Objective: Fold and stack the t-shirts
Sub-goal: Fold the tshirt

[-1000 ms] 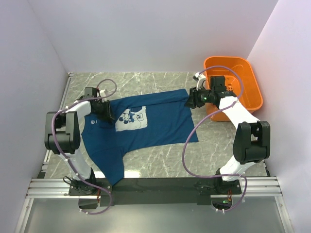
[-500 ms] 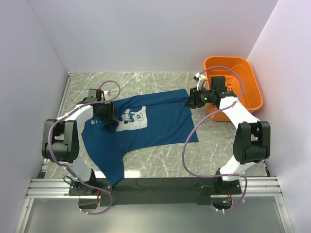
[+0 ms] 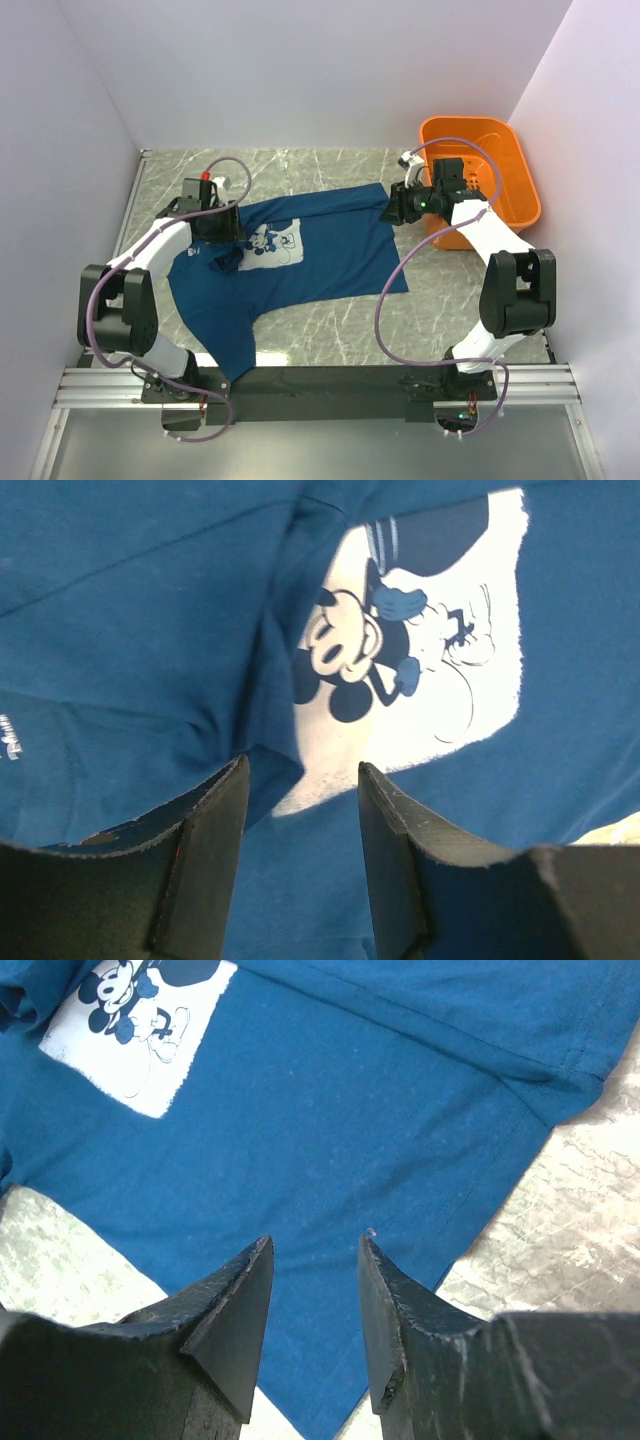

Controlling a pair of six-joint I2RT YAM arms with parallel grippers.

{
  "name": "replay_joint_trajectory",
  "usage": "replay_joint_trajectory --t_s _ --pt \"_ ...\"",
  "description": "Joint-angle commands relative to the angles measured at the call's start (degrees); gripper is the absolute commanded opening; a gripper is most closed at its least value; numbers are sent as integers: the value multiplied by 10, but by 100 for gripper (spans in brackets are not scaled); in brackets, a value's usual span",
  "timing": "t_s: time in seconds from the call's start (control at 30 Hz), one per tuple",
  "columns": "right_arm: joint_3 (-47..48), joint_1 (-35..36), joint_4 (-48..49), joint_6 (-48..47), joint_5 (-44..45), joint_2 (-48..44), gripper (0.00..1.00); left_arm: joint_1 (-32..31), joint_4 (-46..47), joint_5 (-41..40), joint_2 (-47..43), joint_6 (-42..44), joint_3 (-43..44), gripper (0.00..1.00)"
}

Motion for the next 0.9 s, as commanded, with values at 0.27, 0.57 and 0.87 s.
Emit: replay_joint_trajectory --t_s 0.27,0.57,0.87 --pt "-4 -5 18 3 -8 -27 47 -34 -11 -95 76 -7 51 52" --pt "-5 -5 18 2 -6 -27 47 -55 -19 -83 112 5 79 28" --pt "-5 -6 18 2 -6 -25 47 -77 -45 -31 112 14 97 1"
